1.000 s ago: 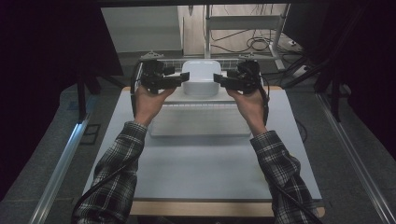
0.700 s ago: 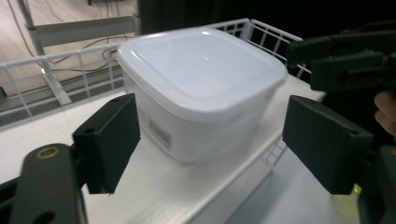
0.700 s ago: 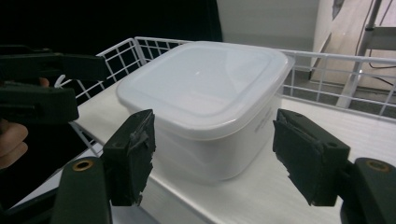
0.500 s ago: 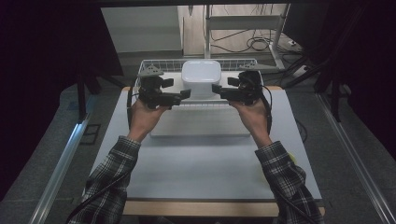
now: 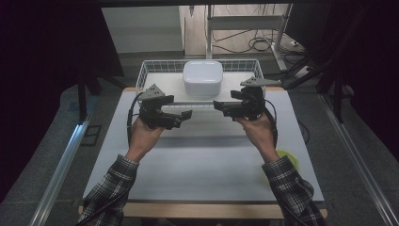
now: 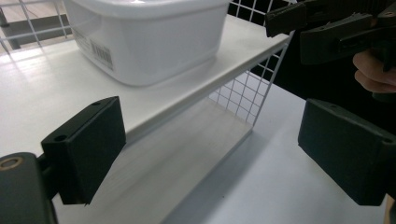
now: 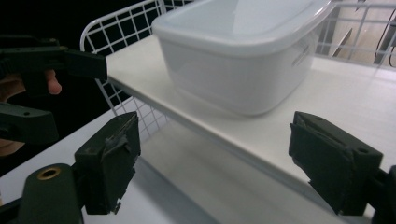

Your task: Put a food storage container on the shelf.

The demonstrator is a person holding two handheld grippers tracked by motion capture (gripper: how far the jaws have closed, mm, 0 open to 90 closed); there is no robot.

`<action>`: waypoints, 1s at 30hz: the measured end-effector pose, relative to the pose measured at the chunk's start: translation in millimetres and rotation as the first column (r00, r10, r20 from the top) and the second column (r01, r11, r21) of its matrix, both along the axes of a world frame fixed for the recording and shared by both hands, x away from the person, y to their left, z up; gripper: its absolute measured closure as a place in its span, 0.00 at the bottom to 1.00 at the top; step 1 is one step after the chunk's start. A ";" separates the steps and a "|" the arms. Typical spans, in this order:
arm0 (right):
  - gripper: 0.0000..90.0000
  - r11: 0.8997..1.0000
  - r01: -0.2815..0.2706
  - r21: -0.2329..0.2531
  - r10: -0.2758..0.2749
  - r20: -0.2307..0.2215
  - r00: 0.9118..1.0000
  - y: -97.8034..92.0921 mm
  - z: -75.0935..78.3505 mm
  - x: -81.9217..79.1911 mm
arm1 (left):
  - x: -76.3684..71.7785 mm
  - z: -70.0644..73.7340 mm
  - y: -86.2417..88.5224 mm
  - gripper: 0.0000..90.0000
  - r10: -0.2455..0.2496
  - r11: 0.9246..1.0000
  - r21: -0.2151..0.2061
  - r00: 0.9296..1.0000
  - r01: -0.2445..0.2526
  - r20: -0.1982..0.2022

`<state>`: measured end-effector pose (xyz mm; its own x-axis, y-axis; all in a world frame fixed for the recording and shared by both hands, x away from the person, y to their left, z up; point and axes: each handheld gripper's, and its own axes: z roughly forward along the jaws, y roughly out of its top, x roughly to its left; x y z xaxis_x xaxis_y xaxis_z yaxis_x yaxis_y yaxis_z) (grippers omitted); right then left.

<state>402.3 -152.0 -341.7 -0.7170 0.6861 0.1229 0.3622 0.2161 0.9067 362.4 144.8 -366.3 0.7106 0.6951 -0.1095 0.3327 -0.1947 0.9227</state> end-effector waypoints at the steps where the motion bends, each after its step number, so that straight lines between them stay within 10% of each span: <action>1: 0.18 1.000 -0.005 -0.002 0.005 -0.002 1.000 0.0 -1.9 -2.2 | -2.8 -1.8 0.3 0.08 -0.001 1.000 0.003 1.000 0.001 0.007; 30: 0.03 0.992 -0.053 -0.112 0.055 0.019 0.998 -22.1 -54.0 -58.2 | -63.7 -58.6 1.0 0.07 -0.072 0.994 0.082 0.997 0.071 0.009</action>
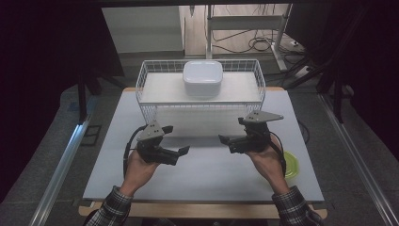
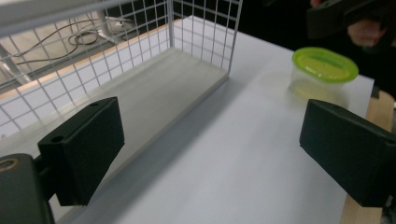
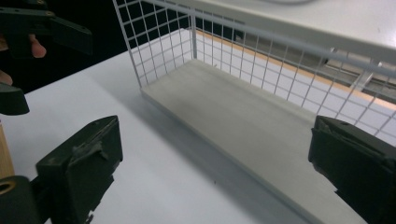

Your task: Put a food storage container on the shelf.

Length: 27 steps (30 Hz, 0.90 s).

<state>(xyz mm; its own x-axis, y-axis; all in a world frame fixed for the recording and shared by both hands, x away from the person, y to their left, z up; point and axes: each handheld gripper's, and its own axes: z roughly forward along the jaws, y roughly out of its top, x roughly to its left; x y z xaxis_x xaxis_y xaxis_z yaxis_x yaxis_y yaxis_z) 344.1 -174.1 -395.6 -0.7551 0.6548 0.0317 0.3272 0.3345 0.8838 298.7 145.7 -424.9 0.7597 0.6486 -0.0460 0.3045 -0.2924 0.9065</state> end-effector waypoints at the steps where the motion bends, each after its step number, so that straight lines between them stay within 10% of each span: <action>1: 0.03 1.000 0.001 0.001 -0.001 0.000 1.000 -1.5 -1.1 -1.1 | -1.8 -1.7 0.5 0.06 0.002 1.000 0.009 1.000 -0.002 0.002; 18: 0.00 0.998 0.035 -0.057 -0.034 0.018 0.999 -21.5 -33.0 -28.6 | -22.7 -42.0 19.1 0.06 0.037 0.999 0.011 0.998 -0.036 -0.042; 27: 0.00 0.999 0.017 -0.046 -0.019 -0.045 0.999 -29.1 -58.2 -42.1 | -40.3 -63.6 26.3 0.06 0.088 0.996 0.037 0.995 -0.086 -0.040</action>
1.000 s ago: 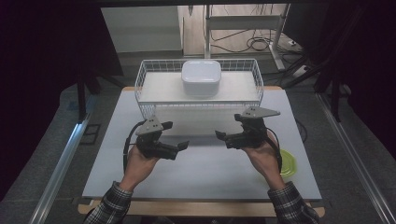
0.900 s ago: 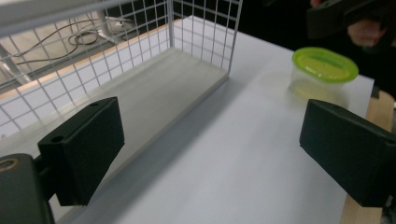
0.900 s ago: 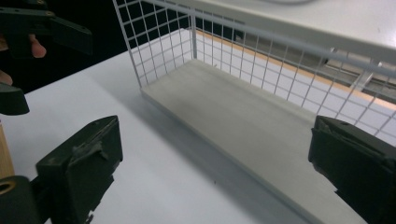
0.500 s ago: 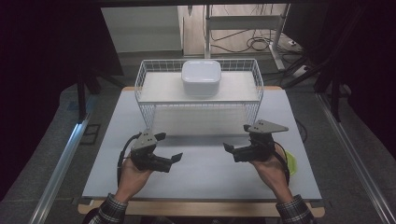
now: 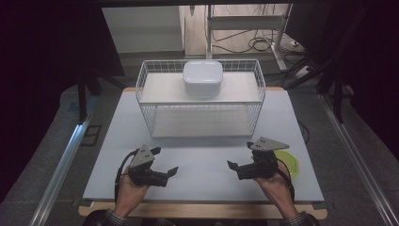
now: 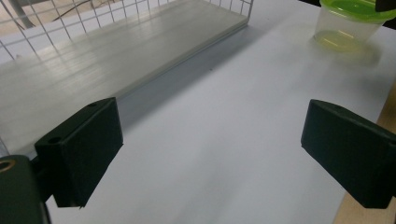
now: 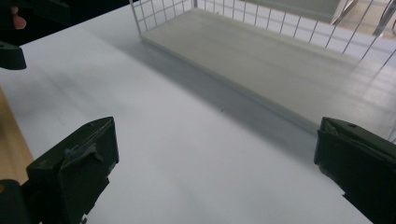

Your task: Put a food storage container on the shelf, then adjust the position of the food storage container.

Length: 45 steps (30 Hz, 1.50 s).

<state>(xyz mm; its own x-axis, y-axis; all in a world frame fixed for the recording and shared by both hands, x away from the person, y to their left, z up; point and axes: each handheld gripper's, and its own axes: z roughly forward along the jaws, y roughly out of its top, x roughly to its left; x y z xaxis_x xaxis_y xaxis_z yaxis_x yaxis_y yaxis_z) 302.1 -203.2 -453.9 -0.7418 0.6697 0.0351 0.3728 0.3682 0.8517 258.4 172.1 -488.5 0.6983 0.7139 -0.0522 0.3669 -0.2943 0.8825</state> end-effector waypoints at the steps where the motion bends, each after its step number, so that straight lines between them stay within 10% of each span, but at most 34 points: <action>1: 0.00 1.000 -0.003 0.003 0.003 -0.009 1.000 -0.5 -1.6 -1.6 | -1.8 -1.3 0.1 0.06 -0.001 1.000 -0.004 1.000 0.001 -0.003; 25: 0.01 0.993 0.079 -0.085 -0.086 -0.079 0.993 -11.4 -22.9 -11.1 | -23.4 -19.1 -3.2 0.06 0.005 0.998 0.066 1.000 -0.006 0.013; 35: 0.56 0.971 0.209 -0.115 -0.216 -0.052 0.975 -47.7 -10.7 -7.1 | -20.9 -22.8 0.7 0.06 0.017 0.998 0.055 1.000 -0.018 0.012; 45: 0.99 0.934 0.346 -0.091 -0.350 -0.031 0.936 -98.4 -0.8 -1.9 | -20.4 -24.7 0.2 0.06 0.014 0.998 0.064 1.000 -0.015 0.011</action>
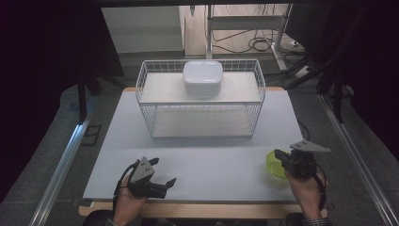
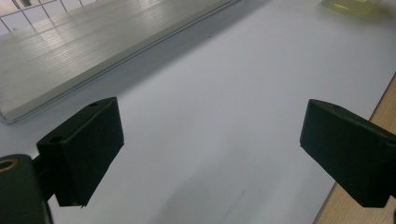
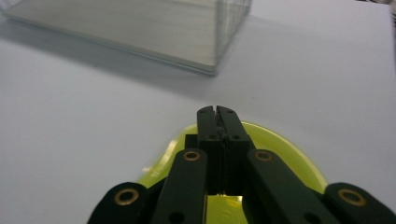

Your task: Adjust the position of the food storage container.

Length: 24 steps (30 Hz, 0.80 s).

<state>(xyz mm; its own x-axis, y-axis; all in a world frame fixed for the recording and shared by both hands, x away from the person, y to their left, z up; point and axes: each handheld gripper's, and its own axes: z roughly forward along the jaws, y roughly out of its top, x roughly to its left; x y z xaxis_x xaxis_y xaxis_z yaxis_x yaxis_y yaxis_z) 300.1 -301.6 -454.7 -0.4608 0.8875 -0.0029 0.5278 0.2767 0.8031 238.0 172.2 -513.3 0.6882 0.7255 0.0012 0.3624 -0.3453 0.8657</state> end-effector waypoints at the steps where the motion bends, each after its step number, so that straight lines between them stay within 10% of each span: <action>1: 1.00 1.000 0.018 0.001 -0.018 -0.002 1.000 -4.8 0.4 0.5 | 0.1 -0.2 0.2 0.06 0.000 1.000 -0.002 1.000 0.000 -0.001; 13: 1.00 0.976 0.215 0.025 -0.215 -0.014 0.976 -56.9 -3.3 -7.5 | 0.9 -1.6 0.2 0.07 -0.001 1.000 -0.006 1.000 0.001 -0.005; 24: 1.00 0.965 0.261 -0.014 -0.261 -0.090 0.961 -63.3 -15.5 -13.8 | 1.3 -2.9 -1.0 0.07 -0.006 1.000 0.008 1.000 0.006 -0.012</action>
<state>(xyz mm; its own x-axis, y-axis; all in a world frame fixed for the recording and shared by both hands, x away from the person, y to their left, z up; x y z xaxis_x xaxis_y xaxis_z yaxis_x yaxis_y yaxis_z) 286.3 -364.9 -470.2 -0.2113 0.9771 0.0258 0.6522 0.1213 0.7483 239.4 171.2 -516.1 0.6923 0.7216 -0.0015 0.3708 -0.3539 0.8587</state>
